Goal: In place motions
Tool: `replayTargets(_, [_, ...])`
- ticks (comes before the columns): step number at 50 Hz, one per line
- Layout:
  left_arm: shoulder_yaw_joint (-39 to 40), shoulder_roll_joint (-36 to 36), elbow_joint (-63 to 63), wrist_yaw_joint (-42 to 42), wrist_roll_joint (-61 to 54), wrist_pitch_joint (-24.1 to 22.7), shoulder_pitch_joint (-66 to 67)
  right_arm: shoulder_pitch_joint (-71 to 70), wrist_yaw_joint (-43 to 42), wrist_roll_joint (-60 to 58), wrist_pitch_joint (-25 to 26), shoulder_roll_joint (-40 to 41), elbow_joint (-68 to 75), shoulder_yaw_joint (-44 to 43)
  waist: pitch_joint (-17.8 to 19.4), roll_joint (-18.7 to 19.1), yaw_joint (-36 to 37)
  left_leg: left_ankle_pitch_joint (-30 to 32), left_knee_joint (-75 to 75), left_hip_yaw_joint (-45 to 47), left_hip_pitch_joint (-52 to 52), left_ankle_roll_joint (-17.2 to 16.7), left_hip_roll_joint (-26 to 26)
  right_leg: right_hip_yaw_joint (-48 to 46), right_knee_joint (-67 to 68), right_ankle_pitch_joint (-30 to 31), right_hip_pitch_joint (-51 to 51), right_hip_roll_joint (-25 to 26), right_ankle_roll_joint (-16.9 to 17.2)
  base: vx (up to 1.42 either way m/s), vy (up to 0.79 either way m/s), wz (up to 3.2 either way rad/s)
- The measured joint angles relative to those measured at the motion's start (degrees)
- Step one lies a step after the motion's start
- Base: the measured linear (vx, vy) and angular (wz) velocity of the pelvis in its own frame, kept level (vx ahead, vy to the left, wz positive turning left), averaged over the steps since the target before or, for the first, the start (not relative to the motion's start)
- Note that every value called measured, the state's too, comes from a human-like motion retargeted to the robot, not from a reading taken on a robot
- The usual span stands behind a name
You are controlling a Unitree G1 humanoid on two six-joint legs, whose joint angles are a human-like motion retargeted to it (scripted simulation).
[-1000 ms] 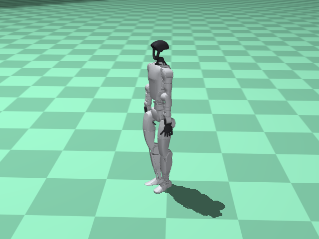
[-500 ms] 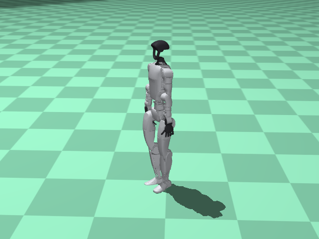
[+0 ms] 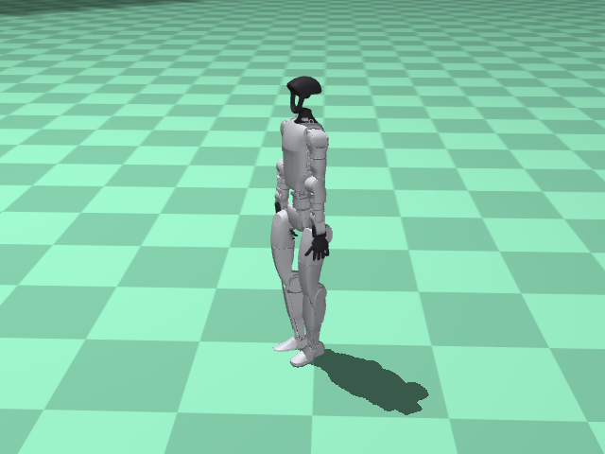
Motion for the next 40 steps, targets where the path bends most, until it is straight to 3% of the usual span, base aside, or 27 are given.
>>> replayTargets(40, [-0.1, 0.0, 0.0, -0.2, -0.5, 0.0, 0.1, 0.0, 0.4, -0.4, 0.0, -0.4, 0.0, 0.3, -0.3, 0.0, -0.2, -0.1, 0.2, 0.1, -0.1, 1.0, 0.0, 0.1, 0.1, 0.8, -0.1, -0.4, -0.2, 0.0, 0.0, 0.0])
